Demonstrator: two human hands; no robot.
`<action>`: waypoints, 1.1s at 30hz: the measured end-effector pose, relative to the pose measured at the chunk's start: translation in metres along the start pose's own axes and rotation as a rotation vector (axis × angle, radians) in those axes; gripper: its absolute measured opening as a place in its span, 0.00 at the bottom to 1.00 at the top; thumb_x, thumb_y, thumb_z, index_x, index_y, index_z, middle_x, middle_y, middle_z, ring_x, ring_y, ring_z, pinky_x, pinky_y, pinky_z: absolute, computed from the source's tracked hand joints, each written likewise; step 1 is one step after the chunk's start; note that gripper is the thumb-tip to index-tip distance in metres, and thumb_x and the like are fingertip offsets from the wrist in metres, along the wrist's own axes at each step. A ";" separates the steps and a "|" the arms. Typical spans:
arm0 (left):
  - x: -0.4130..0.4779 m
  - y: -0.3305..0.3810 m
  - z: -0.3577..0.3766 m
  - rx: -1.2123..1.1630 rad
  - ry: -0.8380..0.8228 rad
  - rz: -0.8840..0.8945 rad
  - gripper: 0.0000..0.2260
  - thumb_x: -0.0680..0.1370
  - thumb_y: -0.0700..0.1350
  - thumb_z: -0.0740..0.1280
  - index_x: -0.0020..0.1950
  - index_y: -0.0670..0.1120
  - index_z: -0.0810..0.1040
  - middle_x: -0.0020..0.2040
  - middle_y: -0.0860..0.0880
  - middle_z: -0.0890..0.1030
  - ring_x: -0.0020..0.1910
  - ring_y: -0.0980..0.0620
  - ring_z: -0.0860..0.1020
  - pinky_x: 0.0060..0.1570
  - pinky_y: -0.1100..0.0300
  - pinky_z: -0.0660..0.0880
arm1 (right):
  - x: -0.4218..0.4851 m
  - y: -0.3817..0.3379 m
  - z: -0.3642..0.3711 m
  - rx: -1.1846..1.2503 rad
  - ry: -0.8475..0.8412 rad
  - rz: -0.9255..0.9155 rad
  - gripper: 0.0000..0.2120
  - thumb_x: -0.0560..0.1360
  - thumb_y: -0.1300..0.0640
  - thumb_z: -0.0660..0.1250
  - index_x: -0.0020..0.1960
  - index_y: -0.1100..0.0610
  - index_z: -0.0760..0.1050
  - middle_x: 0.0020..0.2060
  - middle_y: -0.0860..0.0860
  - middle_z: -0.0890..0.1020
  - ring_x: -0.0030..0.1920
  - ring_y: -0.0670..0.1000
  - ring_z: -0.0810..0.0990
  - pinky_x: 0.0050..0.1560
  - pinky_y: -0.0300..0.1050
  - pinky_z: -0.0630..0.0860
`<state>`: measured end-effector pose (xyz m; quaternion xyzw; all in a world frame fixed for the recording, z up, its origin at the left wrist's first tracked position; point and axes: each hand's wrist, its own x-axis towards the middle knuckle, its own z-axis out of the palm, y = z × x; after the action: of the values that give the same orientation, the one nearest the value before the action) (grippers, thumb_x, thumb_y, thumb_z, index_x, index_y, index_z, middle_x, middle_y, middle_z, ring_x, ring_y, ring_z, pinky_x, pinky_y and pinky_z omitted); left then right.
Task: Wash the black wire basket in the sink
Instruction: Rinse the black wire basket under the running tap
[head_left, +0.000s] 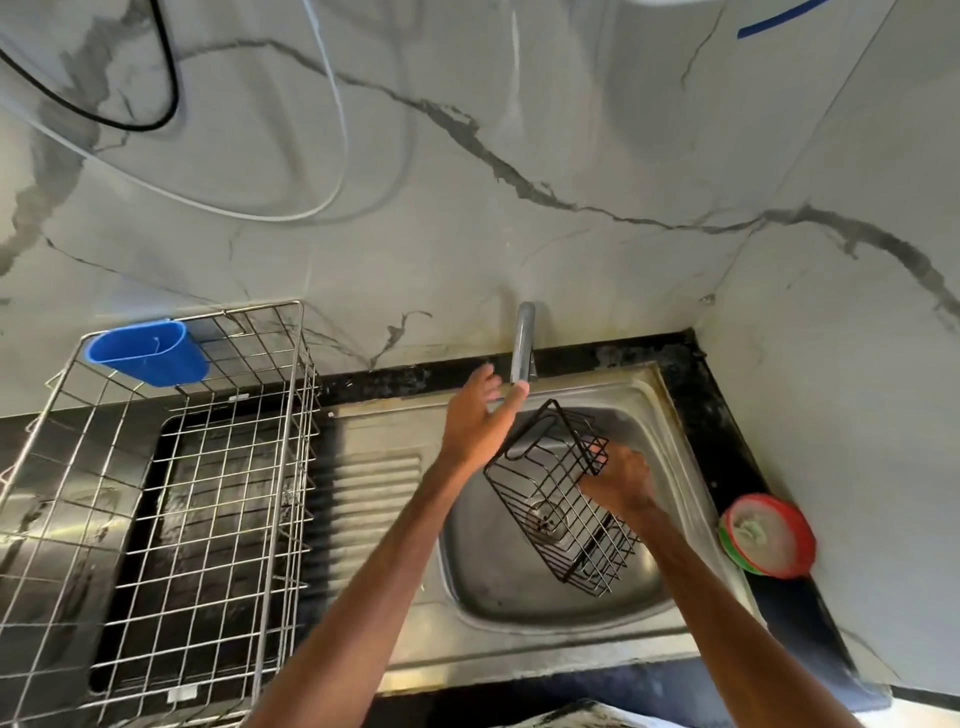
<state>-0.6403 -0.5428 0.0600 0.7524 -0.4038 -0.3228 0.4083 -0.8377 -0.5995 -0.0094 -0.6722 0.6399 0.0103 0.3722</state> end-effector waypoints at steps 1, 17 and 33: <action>0.012 0.006 0.003 0.046 0.003 0.057 0.21 0.83 0.52 0.68 0.70 0.39 0.76 0.63 0.46 0.83 0.59 0.51 0.83 0.53 0.66 0.78 | 0.002 0.001 0.000 -0.003 0.011 0.000 0.21 0.68 0.60 0.72 0.59 0.62 0.75 0.44 0.53 0.78 0.43 0.51 0.78 0.36 0.41 0.74; 0.042 0.024 0.064 0.027 0.141 0.185 0.08 0.77 0.45 0.76 0.44 0.40 0.86 0.41 0.47 0.88 0.35 0.57 0.85 0.30 0.68 0.77 | 0.032 -0.005 0.005 0.081 0.030 -0.037 0.33 0.66 0.68 0.73 0.70 0.60 0.68 0.49 0.54 0.79 0.45 0.57 0.83 0.38 0.51 0.84; 0.060 0.017 0.054 -0.525 -0.112 -0.215 0.16 0.73 0.39 0.79 0.58 0.35 0.84 0.48 0.44 0.87 0.45 0.47 0.88 0.49 0.52 0.85 | 0.051 0.002 0.007 0.063 0.047 -0.035 0.34 0.67 0.67 0.73 0.72 0.60 0.68 0.56 0.57 0.79 0.55 0.57 0.80 0.50 0.51 0.82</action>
<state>-0.6624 -0.6199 0.0412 0.6405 -0.2464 -0.4988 0.5294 -0.8267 -0.6388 -0.0405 -0.6712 0.6368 -0.0319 0.3782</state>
